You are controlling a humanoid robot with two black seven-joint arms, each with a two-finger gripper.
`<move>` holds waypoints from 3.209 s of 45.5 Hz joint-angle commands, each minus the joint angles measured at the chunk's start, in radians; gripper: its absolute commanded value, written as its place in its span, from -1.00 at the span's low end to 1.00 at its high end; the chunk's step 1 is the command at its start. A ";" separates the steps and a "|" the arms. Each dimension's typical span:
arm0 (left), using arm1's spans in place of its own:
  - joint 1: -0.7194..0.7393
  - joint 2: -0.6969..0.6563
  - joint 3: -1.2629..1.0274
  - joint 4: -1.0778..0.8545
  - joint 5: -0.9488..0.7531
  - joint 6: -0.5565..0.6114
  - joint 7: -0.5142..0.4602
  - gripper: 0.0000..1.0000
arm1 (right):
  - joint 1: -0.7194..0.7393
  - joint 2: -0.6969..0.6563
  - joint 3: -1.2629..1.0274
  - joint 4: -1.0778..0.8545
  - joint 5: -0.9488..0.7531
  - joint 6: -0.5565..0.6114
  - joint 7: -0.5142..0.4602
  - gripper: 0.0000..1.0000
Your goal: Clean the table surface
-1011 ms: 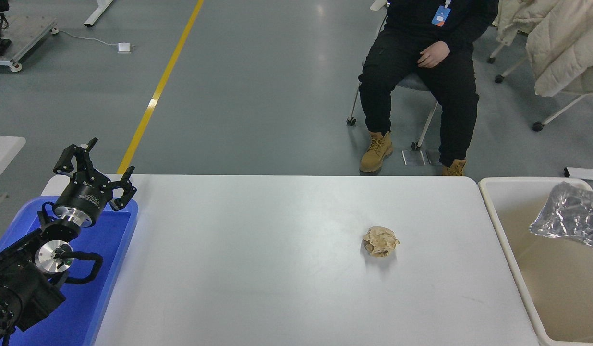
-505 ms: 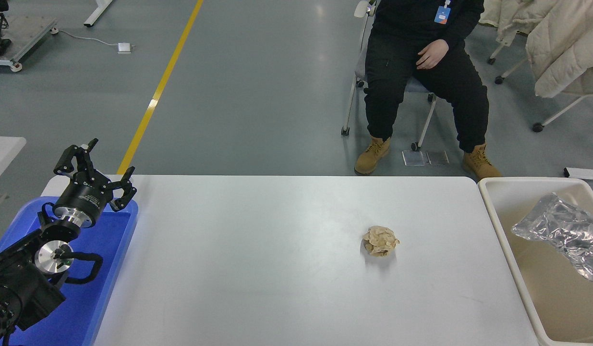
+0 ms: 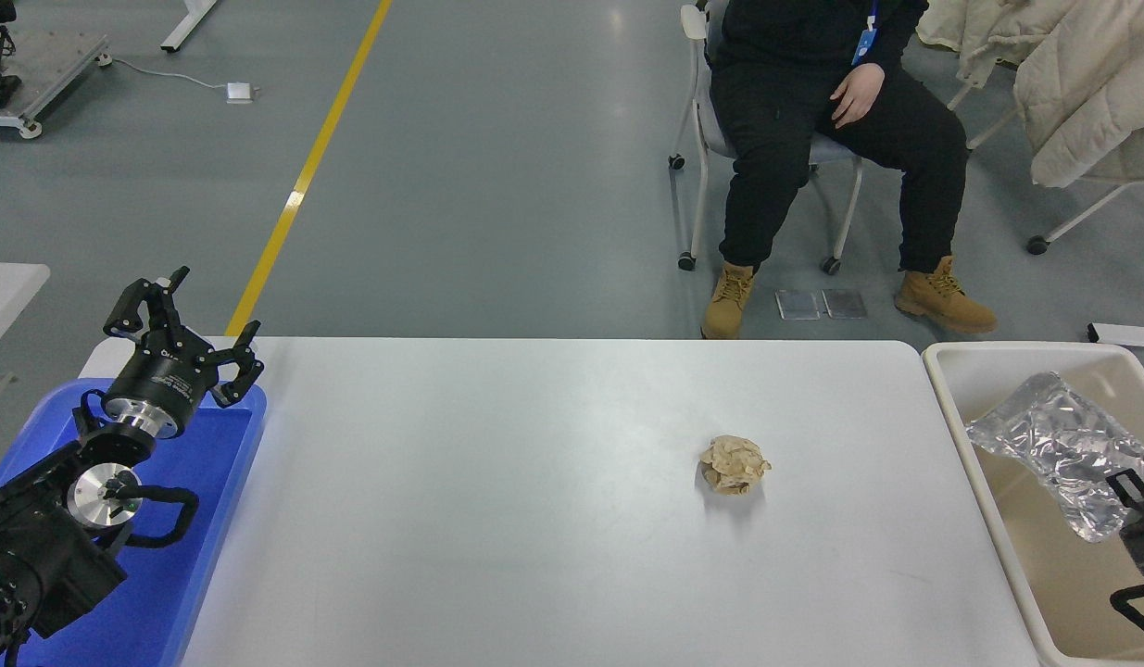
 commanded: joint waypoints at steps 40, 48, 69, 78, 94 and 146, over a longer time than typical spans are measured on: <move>0.000 0.000 0.000 0.000 0.000 0.000 0.000 1.00 | 0.222 -0.309 0.547 0.890 0.127 -0.036 0.009 1.00; -0.002 0.000 0.000 0.000 0.000 0.000 0.000 1.00 | 0.205 -0.285 0.547 0.957 0.114 -0.035 0.010 1.00; 0.000 0.000 0.000 0.000 0.000 0.000 0.000 1.00 | 0.021 0.074 0.822 0.943 0.124 -0.036 0.165 1.00; 0.000 0.000 0.000 0.000 0.000 0.000 0.000 1.00 | -0.013 0.151 0.820 0.889 0.126 -0.035 0.343 1.00; 0.000 0.000 0.000 0.000 0.000 0.000 0.000 1.00 | -0.047 0.200 0.796 0.857 0.117 -0.033 0.432 1.00; 0.000 0.000 0.000 0.000 0.000 0.000 0.000 1.00 | 0.111 -0.119 0.545 1.181 0.011 -0.125 0.427 1.00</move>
